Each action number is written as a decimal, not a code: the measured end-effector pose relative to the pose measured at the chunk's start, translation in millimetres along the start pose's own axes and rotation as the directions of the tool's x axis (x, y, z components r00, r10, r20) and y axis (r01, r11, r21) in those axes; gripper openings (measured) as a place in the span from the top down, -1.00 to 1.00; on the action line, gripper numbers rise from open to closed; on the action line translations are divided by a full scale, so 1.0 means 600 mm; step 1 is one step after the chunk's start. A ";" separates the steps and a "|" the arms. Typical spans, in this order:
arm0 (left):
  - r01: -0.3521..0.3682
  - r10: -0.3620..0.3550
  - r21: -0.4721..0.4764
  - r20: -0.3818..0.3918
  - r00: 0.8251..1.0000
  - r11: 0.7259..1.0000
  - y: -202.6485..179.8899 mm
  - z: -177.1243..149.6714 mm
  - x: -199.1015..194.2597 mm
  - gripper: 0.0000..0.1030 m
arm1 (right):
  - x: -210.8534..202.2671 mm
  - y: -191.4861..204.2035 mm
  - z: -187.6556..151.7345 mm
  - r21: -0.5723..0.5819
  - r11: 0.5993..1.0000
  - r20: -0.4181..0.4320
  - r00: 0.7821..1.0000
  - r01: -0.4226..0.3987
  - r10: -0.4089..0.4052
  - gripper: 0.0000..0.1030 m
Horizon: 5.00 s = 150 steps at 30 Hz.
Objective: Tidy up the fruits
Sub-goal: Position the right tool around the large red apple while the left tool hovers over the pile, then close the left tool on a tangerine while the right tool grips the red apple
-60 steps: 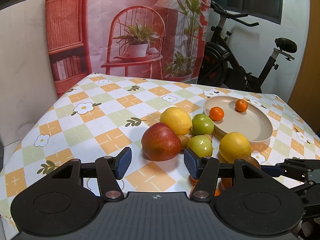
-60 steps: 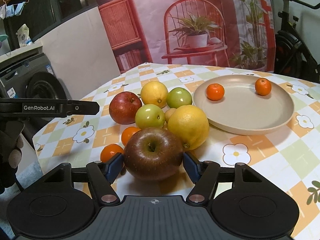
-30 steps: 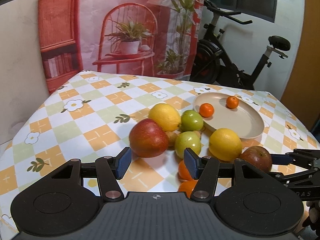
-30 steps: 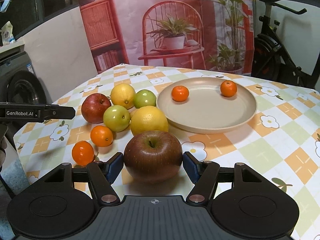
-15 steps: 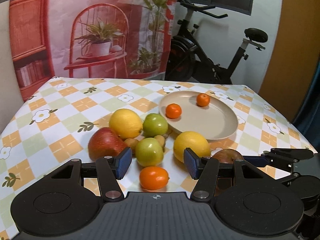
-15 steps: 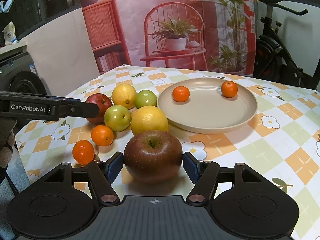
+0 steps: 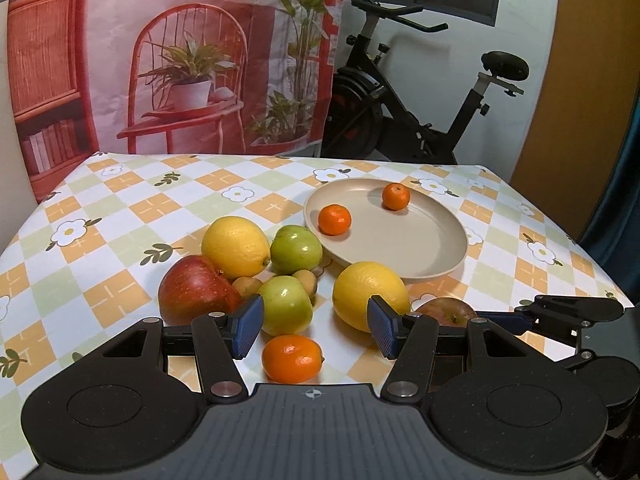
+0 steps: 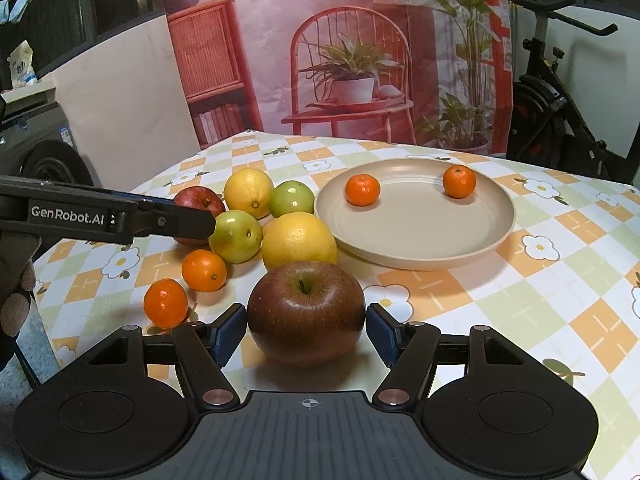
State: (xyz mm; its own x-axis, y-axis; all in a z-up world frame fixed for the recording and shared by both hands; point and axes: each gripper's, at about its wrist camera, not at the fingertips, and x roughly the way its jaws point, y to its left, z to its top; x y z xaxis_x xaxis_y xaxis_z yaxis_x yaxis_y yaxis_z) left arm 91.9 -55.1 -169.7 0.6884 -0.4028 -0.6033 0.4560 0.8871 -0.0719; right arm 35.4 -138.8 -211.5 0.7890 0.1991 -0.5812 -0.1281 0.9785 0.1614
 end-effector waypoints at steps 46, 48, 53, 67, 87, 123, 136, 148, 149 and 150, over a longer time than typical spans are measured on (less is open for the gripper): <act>-0.083 0.081 -0.126 -0.023 0.996 0.989 0.086 0.011 0.011 -0.16 | 0.016 -0.005 0.008 -0.004 1.000 0.012 1.000 0.000 0.000 -0.22; -0.083 0.080 -0.121 -0.024 0.996 0.989 0.083 0.010 0.011 -0.16 | 0.019 -0.010 0.011 0.006 1.000 0.013 1.000 0.005 -0.005 -0.22; -0.077 0.075 -0.108 -0.026 0.997 0.991 0.080 0.007 0.012 -0.16 | 0.022 -0.017 0.011 0.011 1.000 0.017 1.000 0.011 -0.011 -0.22; -0.071 0.069 -0.099 -0.029 0.997 0.993 0.078 0.008 0.020 -0.17 | 0.030 -0.026 0.018 0.002 1.000 0.022 1.000 0.012 -0.012 -0.22; -0.154 0.152 -0.088 -0.032 0.988 0.984 0.105 0.030 0.043 -0.39 | 0.042 -0.026 0.024 0.003 1.000 0.026 1.000 0.007 -0.008 -0.22; -0.277 0.278 -0.229 -0.028 0.960 0.933 0.183 0.026 0.022 -0.39 | 0.043 -0.028 0.024 0.007 1.000 0.028 1.000 0.005 -0.005 -0.22; -0.289 0.296 -0.266 -0.017 0.955 0.919 0.189 0.022 0.007 -0.38 | 0.044 -0.028 0.024 0.009 1.000 0.029 1.000 0.004 -0.004 -0.22; -0.224 0.232 -0.200 0.018 0.973 0.954 0.154 0.022 0.006 -0.39 | 0.044 -0.028 0.024 0.010 1.000 0.030 1.000 0.003 -0.004 -0.22; -0.220 0.227 -0.182 0.017 0.974 0.958 0.149 0.022 0.007 -0.39 | 0.043 -0.029 0.023 0.009 1.000 0.030 1.000 0.003 -0.004 -0.22; -0.220 0.226 -0.169 0.015 0.974 0.961 0.145 0.021 0.008 -0.39 | 0.045 -0.028 0.024 0.010 1.000 0.030 1.000 0.003 -0.004 -0.22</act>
State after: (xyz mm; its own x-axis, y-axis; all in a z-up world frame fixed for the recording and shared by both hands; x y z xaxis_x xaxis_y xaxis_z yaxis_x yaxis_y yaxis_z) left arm 142.1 17.6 -169.0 0.7821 -0.1955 -0.5917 0.1912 0.9790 -0.0708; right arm 67.4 -150.6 -218.3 0.8069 0.1938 -0.5579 -0.1196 0.9787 0.1670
